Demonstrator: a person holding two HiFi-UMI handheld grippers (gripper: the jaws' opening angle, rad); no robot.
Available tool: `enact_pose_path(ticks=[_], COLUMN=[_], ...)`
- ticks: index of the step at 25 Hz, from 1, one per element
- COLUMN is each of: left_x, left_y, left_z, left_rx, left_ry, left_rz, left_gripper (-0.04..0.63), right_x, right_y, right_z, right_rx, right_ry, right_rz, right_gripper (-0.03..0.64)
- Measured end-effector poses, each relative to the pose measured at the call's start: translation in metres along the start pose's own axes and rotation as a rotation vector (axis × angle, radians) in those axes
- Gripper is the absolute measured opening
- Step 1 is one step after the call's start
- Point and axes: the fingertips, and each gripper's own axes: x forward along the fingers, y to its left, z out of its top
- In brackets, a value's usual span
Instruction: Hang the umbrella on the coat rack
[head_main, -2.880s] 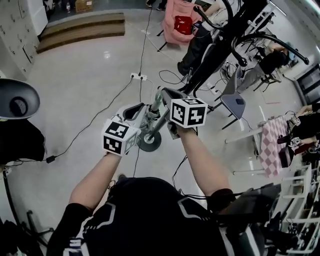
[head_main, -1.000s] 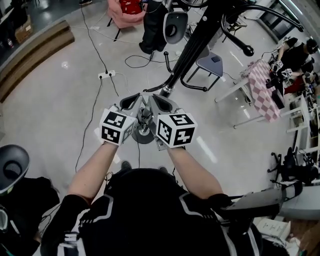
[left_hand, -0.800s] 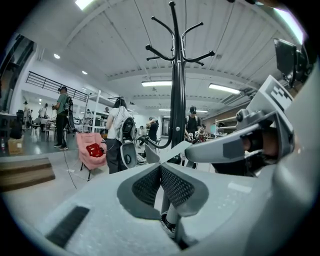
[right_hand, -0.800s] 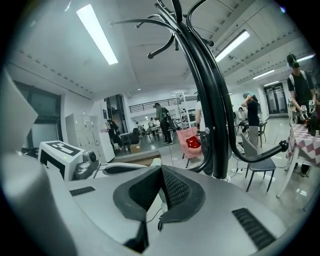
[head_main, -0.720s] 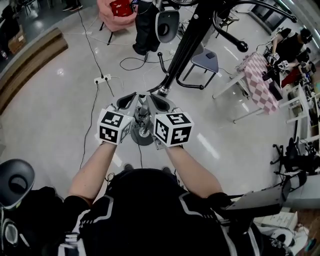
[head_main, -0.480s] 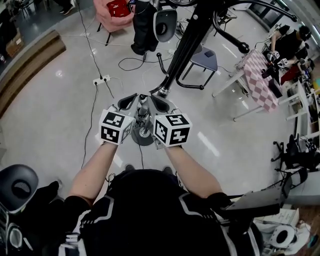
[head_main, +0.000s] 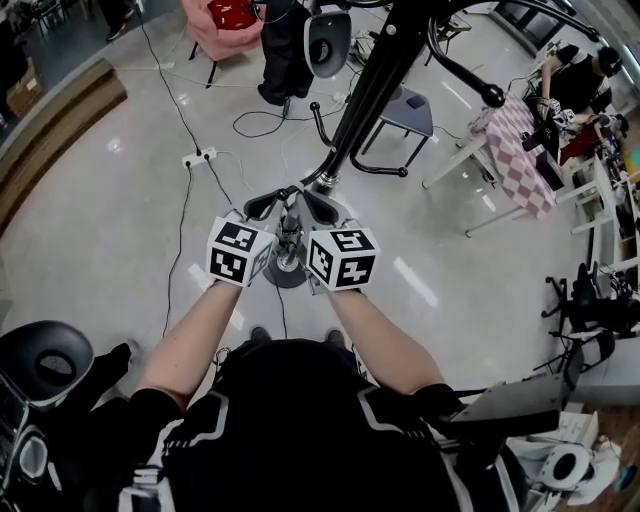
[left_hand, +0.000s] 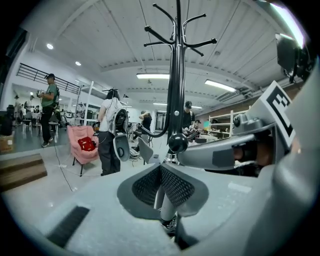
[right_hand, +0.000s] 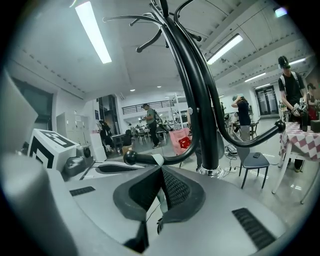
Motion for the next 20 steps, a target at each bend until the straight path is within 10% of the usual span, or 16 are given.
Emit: enact_pose_path(ticks=[20], left_x=[0.026], left_y=[-0.013], left_z=[-0.009], left_rx=[-0.004], left_ry=[-0.001], left_rz=[-0.012], left_gripper=[0.012], right_x=[0.008], right_y=[-0.018], right_z=[-0.01], right_rx=[-0.044], right_ry=[0.004], right_rz=[0.011], right_gripper=[0.008])
